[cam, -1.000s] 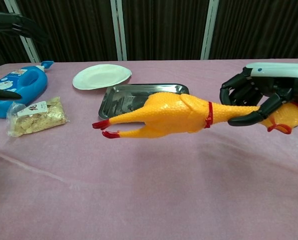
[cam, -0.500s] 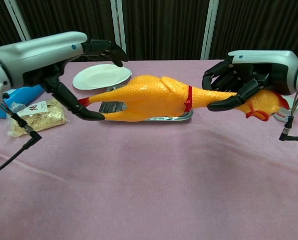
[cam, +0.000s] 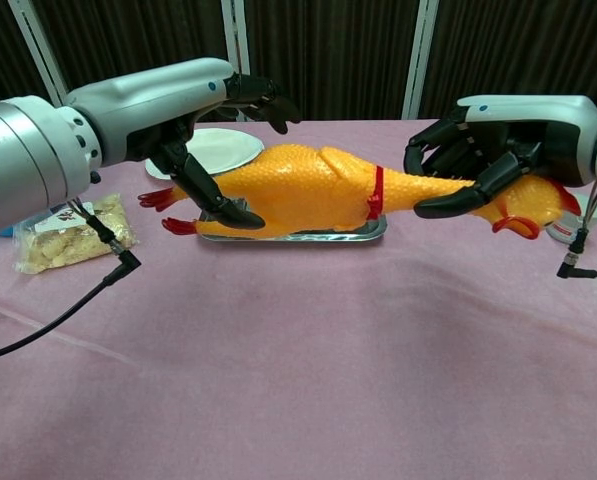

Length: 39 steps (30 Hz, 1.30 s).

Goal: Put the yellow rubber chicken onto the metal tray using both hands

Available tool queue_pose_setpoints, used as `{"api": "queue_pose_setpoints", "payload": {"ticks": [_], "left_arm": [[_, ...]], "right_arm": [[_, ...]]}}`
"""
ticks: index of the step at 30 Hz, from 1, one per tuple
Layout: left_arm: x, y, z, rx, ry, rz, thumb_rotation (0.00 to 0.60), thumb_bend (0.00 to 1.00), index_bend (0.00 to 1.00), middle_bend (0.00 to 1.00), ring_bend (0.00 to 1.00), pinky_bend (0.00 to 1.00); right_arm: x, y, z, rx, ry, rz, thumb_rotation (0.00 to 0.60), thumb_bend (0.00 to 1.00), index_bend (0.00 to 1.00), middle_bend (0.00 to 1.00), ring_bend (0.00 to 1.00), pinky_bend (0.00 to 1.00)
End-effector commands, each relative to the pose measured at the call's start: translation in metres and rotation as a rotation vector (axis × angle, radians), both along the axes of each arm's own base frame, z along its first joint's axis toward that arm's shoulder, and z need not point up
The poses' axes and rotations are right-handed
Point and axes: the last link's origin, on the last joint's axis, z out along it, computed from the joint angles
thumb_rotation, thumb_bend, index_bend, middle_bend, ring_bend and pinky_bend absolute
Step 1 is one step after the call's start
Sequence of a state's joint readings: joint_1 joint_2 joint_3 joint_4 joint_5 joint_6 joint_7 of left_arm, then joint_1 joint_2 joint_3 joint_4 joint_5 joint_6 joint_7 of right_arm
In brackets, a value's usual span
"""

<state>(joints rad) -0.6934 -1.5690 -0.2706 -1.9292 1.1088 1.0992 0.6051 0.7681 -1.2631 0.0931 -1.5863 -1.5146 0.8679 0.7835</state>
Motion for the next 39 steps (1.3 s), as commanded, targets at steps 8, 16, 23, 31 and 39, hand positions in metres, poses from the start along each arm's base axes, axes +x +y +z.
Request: {"api": "queue_pose_setpoints", "payload": {"ticks": [8, 16, 23, 31, 39], "left_arm": [[0.011, 0.002, -0.012, -0.006, -0.010, -0.014, 0.600, 0.42, 0.43, 0.45, 0.38, 0.45], [0.019, 0.004, -0.016, 0.056, -0.057, -0.040, 0.600, 0.64, 0.71, 0.78, 0.68, 0.76], [0.018, 0.005, -0.019, 0.077, -0.085, -0.040, 0.600, 0.56, 0.63, 0.76, 0.68, 0.76], [0.012, 0.005, -0.016, 0.073, -0.062, -0.021, 0.600, 0.07, 0.22, 0.33, 0.29, 0.31], [0.010, 0.007, -0.011, 0.064, -0.050, -0.012, 0.600, 0.04, 0.13, 0.21, 0.19, 0.28]], "right_arm": [[0.003, 0.003, -0.001, 0.010, -0.015, 0.005, 0.600, 0.50, 0.97, 0.73, 0.75, 0.91], [0.002, 0.005, 0.001, 0.016, -0.025, 0.001, 0.600, 0.50, 0.97, 0.73, 0.75, 0.91], [0.001, 0.005, 0.001, 0.017, -0.030, -0.001, 0.600, 0.50, 0.97, 0.73, 0.75, 0.91], [-0.002, 0.001, 0.004, 0.005, -0.029, -0.013, 0.600, 0.51, 0.97, 0.73, 0.75, 0.91], [-0.005, -0.002, 0.004, 0.000, -0.026, -0.024, 0.600, 0.51, 0.97, 0.73, 0.75, 0.91]]}}
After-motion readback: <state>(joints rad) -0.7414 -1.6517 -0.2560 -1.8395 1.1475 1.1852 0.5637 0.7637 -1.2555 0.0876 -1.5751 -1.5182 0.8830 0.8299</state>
